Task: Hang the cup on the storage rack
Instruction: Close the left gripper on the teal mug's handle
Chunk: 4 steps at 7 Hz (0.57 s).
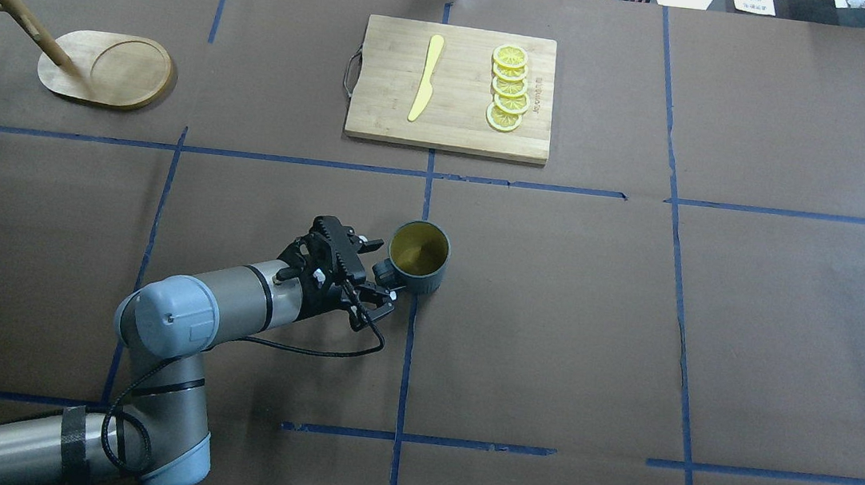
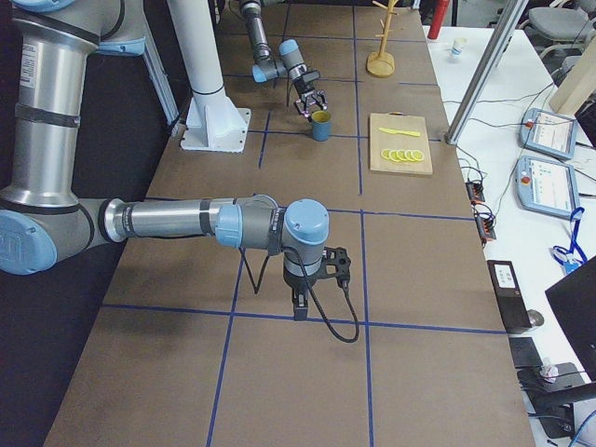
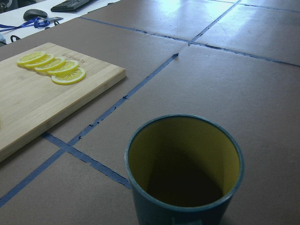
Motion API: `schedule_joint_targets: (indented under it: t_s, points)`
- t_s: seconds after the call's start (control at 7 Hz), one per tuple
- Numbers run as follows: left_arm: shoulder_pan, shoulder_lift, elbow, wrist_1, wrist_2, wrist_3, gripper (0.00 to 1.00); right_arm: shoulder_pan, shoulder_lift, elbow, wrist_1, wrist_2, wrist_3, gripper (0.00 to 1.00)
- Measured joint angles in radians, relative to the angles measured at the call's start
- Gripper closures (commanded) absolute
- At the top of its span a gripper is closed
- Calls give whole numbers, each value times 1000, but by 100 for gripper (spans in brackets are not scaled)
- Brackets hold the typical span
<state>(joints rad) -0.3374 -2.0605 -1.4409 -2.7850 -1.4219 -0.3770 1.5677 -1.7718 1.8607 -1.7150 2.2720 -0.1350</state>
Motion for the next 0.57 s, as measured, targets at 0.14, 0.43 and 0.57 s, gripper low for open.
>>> schedule_joint_targets:
  t_s: [0.14,0.43,0.57]
  points:
    - [5,-3,9,0,1,-28,100,0,0,0,0,0,0,0]
    - [8,-8,12,-3,1,-97,100,0,0,0,0,0,0,0]
    - [9,-8,10,-7,1,-112,100,0,0,0,0,0,0,0]
